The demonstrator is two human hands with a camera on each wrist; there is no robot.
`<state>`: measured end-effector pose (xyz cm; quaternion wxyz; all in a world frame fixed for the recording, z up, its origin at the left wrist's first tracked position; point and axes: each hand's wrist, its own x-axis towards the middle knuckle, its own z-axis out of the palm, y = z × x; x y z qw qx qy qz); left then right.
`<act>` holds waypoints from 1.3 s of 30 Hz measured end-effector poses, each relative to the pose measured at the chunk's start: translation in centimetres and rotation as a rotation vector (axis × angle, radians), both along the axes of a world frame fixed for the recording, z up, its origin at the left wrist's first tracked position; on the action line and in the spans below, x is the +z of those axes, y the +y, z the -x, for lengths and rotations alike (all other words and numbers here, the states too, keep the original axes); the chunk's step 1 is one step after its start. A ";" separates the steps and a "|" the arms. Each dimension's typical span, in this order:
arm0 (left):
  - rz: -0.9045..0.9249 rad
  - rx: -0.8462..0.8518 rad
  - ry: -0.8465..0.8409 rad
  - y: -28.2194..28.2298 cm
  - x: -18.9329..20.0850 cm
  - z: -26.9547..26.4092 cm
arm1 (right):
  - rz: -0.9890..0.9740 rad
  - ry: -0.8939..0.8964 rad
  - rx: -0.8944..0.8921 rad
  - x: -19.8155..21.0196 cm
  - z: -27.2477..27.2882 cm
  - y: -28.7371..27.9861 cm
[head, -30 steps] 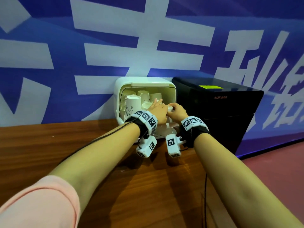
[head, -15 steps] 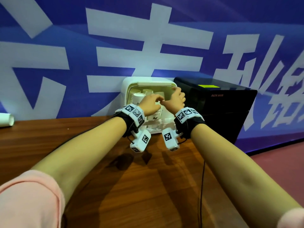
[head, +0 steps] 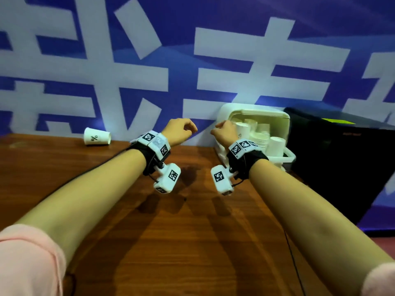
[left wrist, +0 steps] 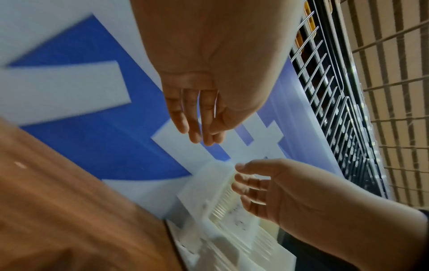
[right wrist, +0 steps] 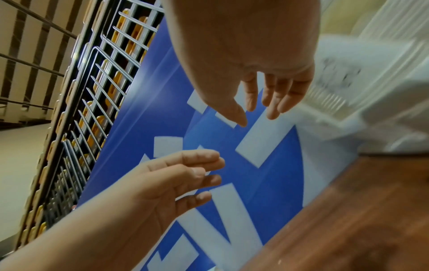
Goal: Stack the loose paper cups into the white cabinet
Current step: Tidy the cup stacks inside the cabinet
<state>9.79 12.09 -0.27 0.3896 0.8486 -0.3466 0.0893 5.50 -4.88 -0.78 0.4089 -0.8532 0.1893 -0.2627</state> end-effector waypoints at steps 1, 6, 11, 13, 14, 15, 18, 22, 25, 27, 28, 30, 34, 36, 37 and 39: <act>-0.004 0.033 0.006 2.0 -0.1 -0.5 | 0.000 0.019 0.032 -0.3 -1.3 1.4; -0.033 0.257 0.066 11.9 -1.2 -3.9 | -0.102 0.123 0.192 -1.8 -7.0 8.8; -0.063 0.480 0.153 19.8 -3.0 -7.9 | -0.336 0.257 0.317 -3.7 -11.2 14.9; 0.001 0.550 0.215 22.4 -3.7 -9.8 | -0.406 0.278 0.359 -4.3 -12.6 16.8; 0.035 0.583 0.257 23.7 -4.3 -11.1 | -0.436 0.292 0.370 -4.5 -13.2 17.8; 0.066 0.606 0.297 24.8 -4.9 -12.4 | -0.469 0.304 0.376 -4.9 -14.1 18.6; 0.160 0.622 0.402 27.0 -6.3 -14.9 | -0.554 0.353 0.404 -5.6 -16.1 20.7; 0.216 0.618 0.465 28.1 -7.4 -17.1 | -0.656 0.369 0.443 -6.8 -18.9 23.0; 0.274 0.611 0.485 28.1 -8.4 -19.4 | -0.718 0.360 0.452 -7.7 -21.0 24.9; 0.303 0.599 0.475 27.9 -9.0 -20.7 | -0.756 0.343 0.479 -8.1 -22.2 25.9; 0.304 0.592 0.465 27.7 -9.3 -21.3 | -0.772 0.342 0.499 -8.2 -22.6 26.4; 0.295 0.583 0.433 27.4 -9.7 -22.4 | -0.820 0.340 0.538 -8.5 -23.7 27.3; 0.266 0.572 0.409 26.8 -10.1 -23.7 | -0.861 0.345 0.608 -8.9 -25.1 28.9; 0.259 0.570 0.418 26.5 -10.4 -24.1 | -0.825 0.358 0.602 -9.2 -25.4 29.4; 0.248 0.570 0.420 26.4 -10.5 -24.2 | -0.811 0.360 0.610 -9.3 -25.5 29.6; 0.231 0.576 0.425 26.2 -10.6 -24.3 | -0.806 0.364 0.620 -9.4 -25.6 29.7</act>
